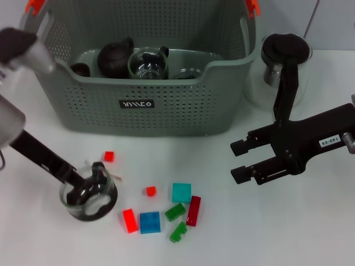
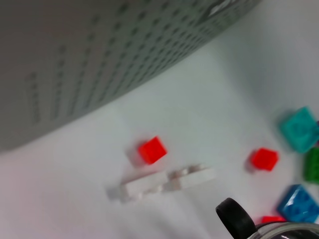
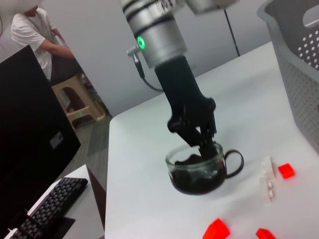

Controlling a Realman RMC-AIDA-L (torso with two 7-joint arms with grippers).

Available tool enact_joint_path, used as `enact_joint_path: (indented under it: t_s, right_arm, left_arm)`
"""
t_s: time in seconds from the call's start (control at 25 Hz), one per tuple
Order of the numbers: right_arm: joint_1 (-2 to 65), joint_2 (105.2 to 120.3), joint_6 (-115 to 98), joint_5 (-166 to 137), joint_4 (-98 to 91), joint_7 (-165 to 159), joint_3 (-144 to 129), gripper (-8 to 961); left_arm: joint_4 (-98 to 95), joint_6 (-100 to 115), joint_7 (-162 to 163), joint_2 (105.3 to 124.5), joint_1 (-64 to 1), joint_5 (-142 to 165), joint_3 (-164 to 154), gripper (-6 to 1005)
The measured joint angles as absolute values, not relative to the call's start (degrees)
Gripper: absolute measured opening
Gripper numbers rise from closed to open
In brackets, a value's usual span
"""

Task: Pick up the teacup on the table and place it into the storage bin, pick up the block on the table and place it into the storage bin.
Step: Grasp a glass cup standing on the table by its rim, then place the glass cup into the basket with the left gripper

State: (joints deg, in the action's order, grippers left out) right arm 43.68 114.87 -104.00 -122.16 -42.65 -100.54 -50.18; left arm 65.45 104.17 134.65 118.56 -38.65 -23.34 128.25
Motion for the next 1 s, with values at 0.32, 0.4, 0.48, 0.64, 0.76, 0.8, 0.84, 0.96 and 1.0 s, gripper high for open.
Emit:
enact_joint_path:
  t_s: [0.32, 0.4, 0.48, 0.64, 0.76, 0.8, 0.84, 0.96, 1.0]
  right_arm:
    - [44.0, 114.65, -104.8, -122.0, -42.7, -100.4, -48.7, 761]
    - [44.0, 114.61, -105.2, -121.8, -42.7, -100.4, -48.6, 761]
    - [44.0, 114.58, -105.5, -121.8, -42.8, -100.5, -48.5, 761]
    - [44.0, 114.33, -106.3, -121.7, -43.0, -100.9, -48.2, 761]
    - [43.9, 114.2, -106.7, -121.7, -42.9, -101.2, -47.8, 761]
    - [43.8, 114.18, -106.8, -121.7, -42.9, -101.3, -47.7, 761]
    - [43.8, 114.15, -106.8, -121.7, -42.8, -101.5, -47.6, 760]
    - [43.8, 114.1, -106.9, -121.7, -42.7, -102.5, -47.5, 759]
    - [43.8, 114.08, -106.9, -121.7, -42.7, -102.8, -47.5, 759]
  left_arm:
    - [69.2, 116.3, 135.0, 114.36, -42.1, -39.9, 136.7, 51]
    - [68.1, 116.5, 135.9, 112.86, -42.9, -45.3, 136.5, 51]
    - [66.3, 116.5, 136.2, 111.2, -44.5, -50.1, 136.6, 51]
    - [64.4, 115.0, 136.3, 108.3, -48.2, -53.5, 139.1, 49]
    - [62.6, 111.2, 136.0, 105.94, -51.1, -53.7, 141.0, 47]
    - [61.6, 109.1, 135.9, 105.09, -51.9, -53.7, 141.2, 47]
    - [60.4, 106.5, 135.9, 104.3, -52.7, -53.6, 141.1, 46]
    - [55.3, 98.6, 135.7, 102.51, -55.1, -53.1, 140.0, 46]
    - [53.7, 96.5, 135.5, 102.1, -55.7, -53.0, 139.3, 47]
